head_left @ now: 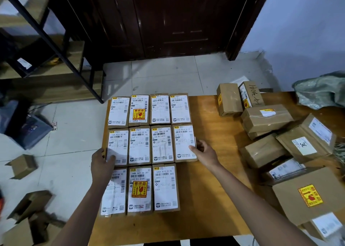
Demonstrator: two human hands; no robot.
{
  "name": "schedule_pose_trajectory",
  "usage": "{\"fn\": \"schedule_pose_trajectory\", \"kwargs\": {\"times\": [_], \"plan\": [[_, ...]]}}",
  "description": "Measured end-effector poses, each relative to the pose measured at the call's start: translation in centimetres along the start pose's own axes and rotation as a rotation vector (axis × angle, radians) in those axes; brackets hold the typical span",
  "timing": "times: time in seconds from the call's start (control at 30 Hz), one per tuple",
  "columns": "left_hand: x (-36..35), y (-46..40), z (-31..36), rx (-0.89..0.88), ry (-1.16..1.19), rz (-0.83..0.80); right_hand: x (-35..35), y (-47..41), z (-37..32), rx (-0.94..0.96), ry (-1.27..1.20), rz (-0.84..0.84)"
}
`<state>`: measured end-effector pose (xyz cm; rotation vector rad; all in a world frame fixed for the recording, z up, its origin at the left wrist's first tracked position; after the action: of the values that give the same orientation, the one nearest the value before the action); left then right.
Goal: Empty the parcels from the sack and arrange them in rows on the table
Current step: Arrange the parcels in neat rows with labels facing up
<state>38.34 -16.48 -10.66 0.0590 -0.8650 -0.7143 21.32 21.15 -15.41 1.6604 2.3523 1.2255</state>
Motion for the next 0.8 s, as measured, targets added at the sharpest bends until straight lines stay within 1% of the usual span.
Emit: {"fn": "schedule_pose_trajectory", "kwargs": {"times": [0.03, 0.1, 0.2, 0.33, 0.43, 0.6, 0.73, 0.8], "plan": [[0.4, 0.2, 0.2, 0.002, 0.011, 0.030, 0.3, 0.2, 0.0, 0.000, 0.003, 0.008], [1.1, 0.6, 1.3, -0.061, 0.032, 0.078, 0.7, 0.8, -0.2, 0.015, 0.005, 0.019], [0.8, 1.7, 3.5, -0.161, 0.097, 0.069, 1.0, 2.0, -0.5, 0.051, 0.027, 0.032], [-2.7, 4.3, 7.3, -0.265, 0.147, -0.045, 1.6, 3.7, -0.4, 0.081, 0.070, 0.073], [-6.3, 6.5, 10.3, -0.365, 0.119, -0.164, 2.5, 5.1, -0.5, 0.094, 0.108, 0.120], [-12.0, 11.1, 14.8, -0.478, 0.084, -0.351, 5.2, 6.6, 0.5, 0.091, 0.194, 0.168], [-15.8, 14.4, 17.0, -0.510, 0.034, -0.487, 8.1, 6.8, 0.8, 0.091, 0.230, 0.182], [-17.2, 15.6, 17.9, -0.529, -0.013, -0.515, 9.5, 6.7, 0.8, 0.103, 0.260, 0.185]]}}
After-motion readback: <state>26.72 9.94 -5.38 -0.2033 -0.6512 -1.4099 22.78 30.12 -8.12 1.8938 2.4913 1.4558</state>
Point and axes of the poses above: each hand's wrist, its own y-axis away from the middle knuckle, its own x-axis out of the back of the hand, z = x × y, the point moved 10 cm from there along -y, towards the middle knuckle, and after that the axes turned 2 degrees about -y, right-handed, at the moved point
